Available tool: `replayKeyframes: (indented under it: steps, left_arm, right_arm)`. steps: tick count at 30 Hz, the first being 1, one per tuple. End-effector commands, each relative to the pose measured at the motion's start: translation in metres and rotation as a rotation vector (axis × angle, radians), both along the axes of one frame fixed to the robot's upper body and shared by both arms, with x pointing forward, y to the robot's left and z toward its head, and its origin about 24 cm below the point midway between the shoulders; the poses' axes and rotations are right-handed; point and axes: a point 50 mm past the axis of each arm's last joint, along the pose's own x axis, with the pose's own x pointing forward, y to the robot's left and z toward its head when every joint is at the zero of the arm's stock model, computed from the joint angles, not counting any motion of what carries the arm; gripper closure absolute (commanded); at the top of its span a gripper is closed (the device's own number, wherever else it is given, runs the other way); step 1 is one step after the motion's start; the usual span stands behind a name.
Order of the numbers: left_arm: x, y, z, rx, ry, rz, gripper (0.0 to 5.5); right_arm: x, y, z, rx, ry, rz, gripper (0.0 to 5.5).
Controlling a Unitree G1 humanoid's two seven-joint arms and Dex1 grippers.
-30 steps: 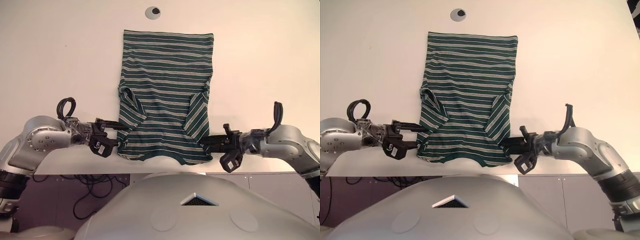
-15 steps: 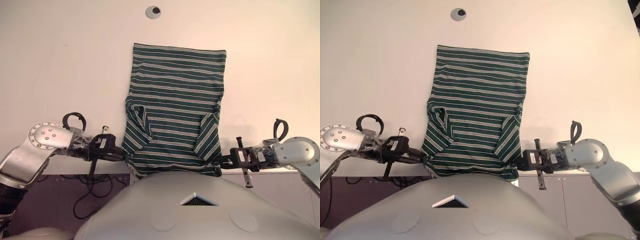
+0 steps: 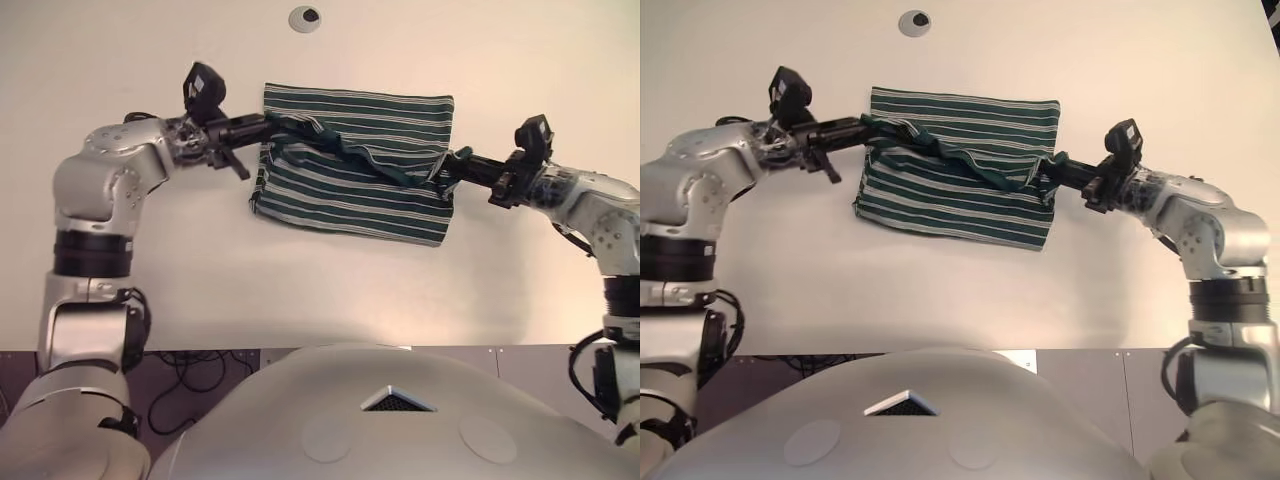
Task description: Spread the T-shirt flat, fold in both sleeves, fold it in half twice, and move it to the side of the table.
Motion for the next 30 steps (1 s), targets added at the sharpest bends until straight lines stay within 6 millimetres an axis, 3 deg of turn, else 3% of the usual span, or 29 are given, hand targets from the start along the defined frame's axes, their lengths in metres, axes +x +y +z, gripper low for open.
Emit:
replayKeyframes:
  steps: [1,7,12,14,18,20,23,25,28,30]
  left_arm:
    - [0.023,0.001,-0.004,0.022,-0.03,0.119,5.47]
    - [0.04,0.0,-0.016,0.049,-0.012,0.218,5.47]
    - [0.046,-0.009,-0.023,0.023,0.007,0.269,4.72]
    - [0.05,-0.008,-0.025,-0.006,0.015,0.337,4.43]
    - [0.062,0.012,-0.031,0.013,0.018,0.601,4.43]
    - [0.064,0.018,-0.031,0.036,-0.027,0.651,4.43]
    - [0.055,0.005,-0.017,-0.001,-0.184,0.475,4.43]
    - [0.035,-0.015,-0.007,-0.03,-0.25,0.252,4.71]
    - [-0.001,-0.043,0.006,-0.103,-0.221,-0.024,5.17]
    - [-0.021,-0.053,0.001,-0.059,-0.159,-0.149,5.48]
  right_arm:
    - [0.031,0.008,0.009,0.042,-0.082,-0.118,5.5]
    - [0.062,0.018,0.002,0.019,-0.064,-0.214,5.5]
    - [0.069,0.022,-0.01,-0.039,-0.018,-0.237,4.63]
    - [0.072,0.022,-0.013,-0.042,-0.007,-0.276,4.59]
    - [0.078,0.016,-0.017,-0.11,-0.048,-0.403,4.59]
    - [0.078,0.016,-0.015,-0.151,-0.104,-0.403,4.59]
    - [0.074,0.023,-0.004,-0.236,-0.25,-0.293,4.59]
    - [0.073,0.028,0.002,-0.304,-0.329,-0.211,4.89]
    - [0.077,0.039,0.005,-0.366,-0.365,-0.1,5.42]
    - [0.083,0.042,0.001,-0.434,-0.352,-0.056,5.5]
